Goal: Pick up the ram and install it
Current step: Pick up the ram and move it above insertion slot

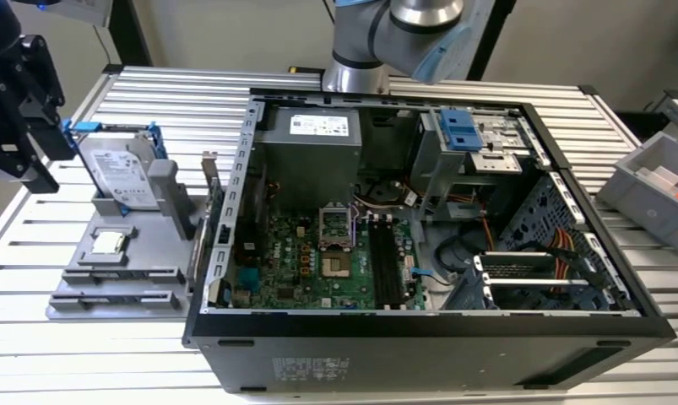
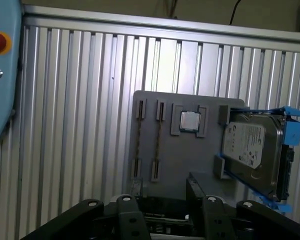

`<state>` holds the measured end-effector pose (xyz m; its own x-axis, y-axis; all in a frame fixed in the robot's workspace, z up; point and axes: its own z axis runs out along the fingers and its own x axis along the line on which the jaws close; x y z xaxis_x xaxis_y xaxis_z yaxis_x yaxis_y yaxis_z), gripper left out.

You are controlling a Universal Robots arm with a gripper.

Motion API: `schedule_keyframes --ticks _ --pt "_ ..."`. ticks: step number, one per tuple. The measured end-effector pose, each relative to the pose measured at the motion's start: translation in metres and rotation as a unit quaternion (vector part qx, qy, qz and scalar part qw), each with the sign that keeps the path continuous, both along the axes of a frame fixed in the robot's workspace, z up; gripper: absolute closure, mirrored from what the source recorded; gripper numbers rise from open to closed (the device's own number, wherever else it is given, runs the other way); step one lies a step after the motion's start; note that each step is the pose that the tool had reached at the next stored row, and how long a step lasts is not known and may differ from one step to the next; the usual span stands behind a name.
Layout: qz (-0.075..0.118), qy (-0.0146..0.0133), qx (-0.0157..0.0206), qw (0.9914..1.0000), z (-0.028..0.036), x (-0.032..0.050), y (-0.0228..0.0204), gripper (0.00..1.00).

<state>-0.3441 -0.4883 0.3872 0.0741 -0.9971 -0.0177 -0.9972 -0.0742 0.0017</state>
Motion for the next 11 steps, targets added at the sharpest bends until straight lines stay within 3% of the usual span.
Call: schedule_keyframes --ticks 11 --pt "-0.003 0.0 -0.0002 1.0 -0.0028 -0.0018 0.0 0.0"
